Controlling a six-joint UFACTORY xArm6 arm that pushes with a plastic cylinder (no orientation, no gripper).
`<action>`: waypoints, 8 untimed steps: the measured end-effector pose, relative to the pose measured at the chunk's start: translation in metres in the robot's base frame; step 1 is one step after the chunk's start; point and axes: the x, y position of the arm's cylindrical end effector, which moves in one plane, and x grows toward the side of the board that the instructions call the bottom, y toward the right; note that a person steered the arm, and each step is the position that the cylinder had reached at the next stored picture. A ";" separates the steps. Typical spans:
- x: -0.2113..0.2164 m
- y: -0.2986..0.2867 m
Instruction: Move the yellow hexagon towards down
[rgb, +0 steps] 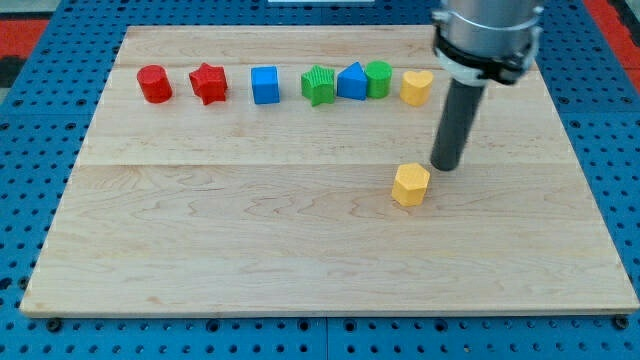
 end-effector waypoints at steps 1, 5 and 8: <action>-0.038 -0.091; -0.045 0.023; 0.037 0.018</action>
